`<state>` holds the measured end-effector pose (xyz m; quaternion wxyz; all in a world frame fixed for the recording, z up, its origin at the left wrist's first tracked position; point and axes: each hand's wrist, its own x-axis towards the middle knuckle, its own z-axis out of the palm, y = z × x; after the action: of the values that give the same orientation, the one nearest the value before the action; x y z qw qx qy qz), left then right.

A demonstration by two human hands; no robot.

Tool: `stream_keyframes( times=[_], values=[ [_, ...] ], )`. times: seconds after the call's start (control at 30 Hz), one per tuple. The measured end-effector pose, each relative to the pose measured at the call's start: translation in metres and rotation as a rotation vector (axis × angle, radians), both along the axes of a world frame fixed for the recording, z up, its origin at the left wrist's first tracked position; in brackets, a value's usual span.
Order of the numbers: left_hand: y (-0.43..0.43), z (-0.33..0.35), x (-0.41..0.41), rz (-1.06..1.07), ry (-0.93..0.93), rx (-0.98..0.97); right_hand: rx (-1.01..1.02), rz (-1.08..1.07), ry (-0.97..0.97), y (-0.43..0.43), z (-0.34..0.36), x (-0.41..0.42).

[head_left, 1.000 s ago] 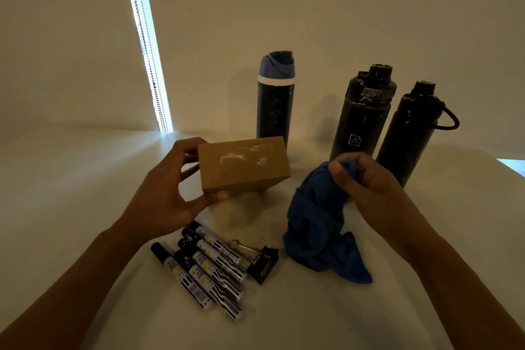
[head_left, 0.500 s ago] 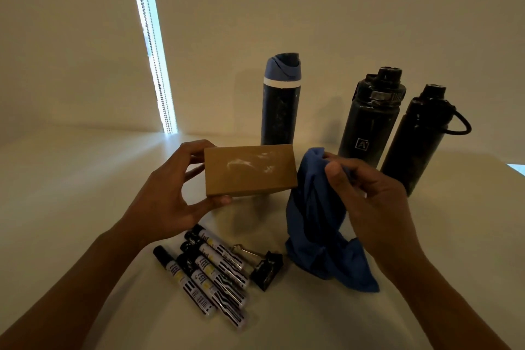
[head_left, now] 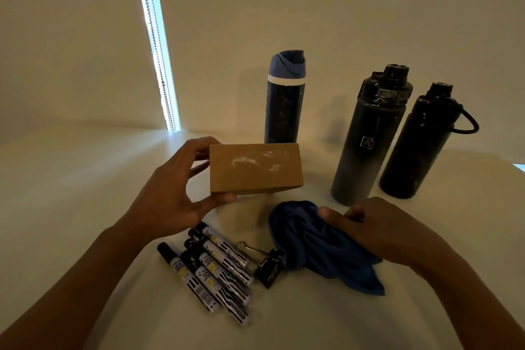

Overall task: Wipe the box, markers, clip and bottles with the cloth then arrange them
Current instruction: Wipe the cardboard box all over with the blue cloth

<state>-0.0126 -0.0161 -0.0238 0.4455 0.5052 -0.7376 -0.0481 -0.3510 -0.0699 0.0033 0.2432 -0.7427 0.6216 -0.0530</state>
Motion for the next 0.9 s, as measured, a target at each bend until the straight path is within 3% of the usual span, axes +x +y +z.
stream_keyframes(
  times=[0.1, 0.17, 0.27, 0.33, 0.5, 0.6, 0.77, 0.9],
  values=[
    [-0.001, 0.000, 0.000, -0.007, 0.006, 0.004, -0.012, -0.006, 0.078, -0.003, 0.002, -0.009],
    [-0.001, -0.001, 0.000, -0.007, 0.003, 0.001, 0.030, -0.001, 0.001, 0.000, 0.007, -0.009],
    [-0.001, -0.001, 0.000, -0.001, -0.007, 0.000, 0.093, -0.015, -0.502, 0.008, 0.015, -0.003],
    [-0.001, -0.001, 0.000, -0.004, -0.005, 0.005, -0.049, -0.020, -0.851, 0.014, 0.019, 0.006],
    [0.000, 0.000, 0.000, -0.010, 0.004, 0.009, -0.326, 0.052, -1.138, 0.021, 0.012, 0.024],
    [0.001, 0.001, -0.002, -0.023, -0.002, 0.005, -0.420, 0.141, -1.054, 0.022, 0.000, 0.032],
    [0.002, 0.002, -0.003, -0.039, 0.011, 0.008, -0.763, 0.221, -0.622, 0.009, -0.022, 0.034],
    [0.003, 0.003, -0.005, -0.048, 0.050, 0.018, -0.837, 0.350, -0.341, 0.001, -0.025, 0.029]
  ],
)
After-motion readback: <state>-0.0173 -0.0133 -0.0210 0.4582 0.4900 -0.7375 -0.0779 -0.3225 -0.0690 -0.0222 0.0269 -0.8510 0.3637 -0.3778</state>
